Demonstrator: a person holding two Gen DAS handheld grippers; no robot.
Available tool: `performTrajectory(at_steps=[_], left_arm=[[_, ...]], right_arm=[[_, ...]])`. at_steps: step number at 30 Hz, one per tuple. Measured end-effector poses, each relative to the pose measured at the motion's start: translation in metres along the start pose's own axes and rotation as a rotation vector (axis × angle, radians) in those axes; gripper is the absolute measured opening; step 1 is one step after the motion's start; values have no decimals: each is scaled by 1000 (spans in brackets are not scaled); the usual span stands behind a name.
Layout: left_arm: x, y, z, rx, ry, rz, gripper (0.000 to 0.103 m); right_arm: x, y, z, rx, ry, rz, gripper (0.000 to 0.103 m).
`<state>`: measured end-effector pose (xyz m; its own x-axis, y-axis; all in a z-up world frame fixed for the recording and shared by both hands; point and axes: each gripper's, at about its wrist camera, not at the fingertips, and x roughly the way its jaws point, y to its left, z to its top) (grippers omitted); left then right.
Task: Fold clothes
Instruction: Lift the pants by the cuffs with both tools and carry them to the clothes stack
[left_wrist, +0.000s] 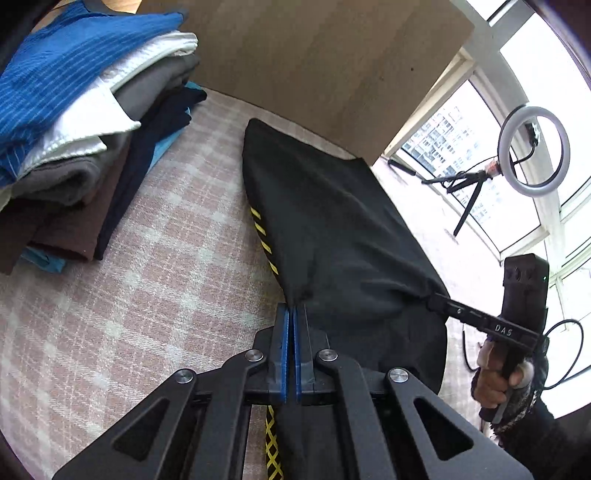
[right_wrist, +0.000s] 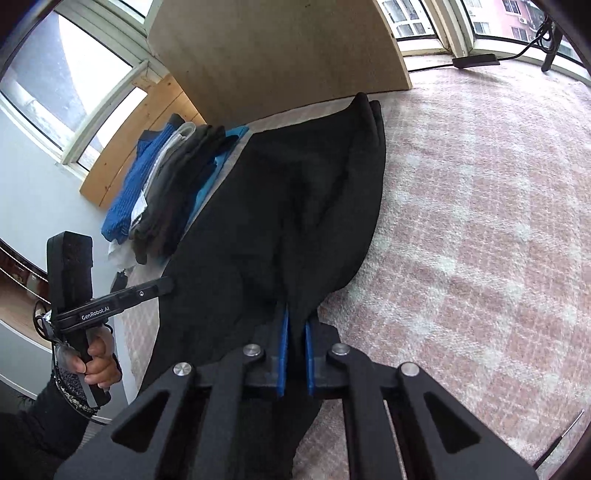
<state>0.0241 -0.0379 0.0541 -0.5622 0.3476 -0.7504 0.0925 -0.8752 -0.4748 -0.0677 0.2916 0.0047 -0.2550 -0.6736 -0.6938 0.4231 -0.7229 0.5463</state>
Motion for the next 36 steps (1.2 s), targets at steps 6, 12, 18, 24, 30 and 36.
performTrajectory(at_steps=[6, 12, 18, 24, 30, 36], left_arm=[[-22, -20, 21, 40, -124, 4, 1], [-106, -55, 33, 93, -353, -59, 1], [-207, -69, 43, 156, -514, -81, 1], [-278, -47, 62, 199, -622, 11, 1], [-342, -18, 80, 233, -722, 94, 1], [-359, 50, 105, 199, -723, 118, 1]], right_arm=[[-24, 28, 19, -90, -113, -38, 7], [-99, 82, 31, -178, -306, -25, 7], [-180, 157, 34, -278, -468, 66, 7], [-191, 237, 48, -391, -499, 101, 7], [-152, 300, 74, -395, -470, 146, 7], [-102, 336, 92, -379, -441, 178, 7]])
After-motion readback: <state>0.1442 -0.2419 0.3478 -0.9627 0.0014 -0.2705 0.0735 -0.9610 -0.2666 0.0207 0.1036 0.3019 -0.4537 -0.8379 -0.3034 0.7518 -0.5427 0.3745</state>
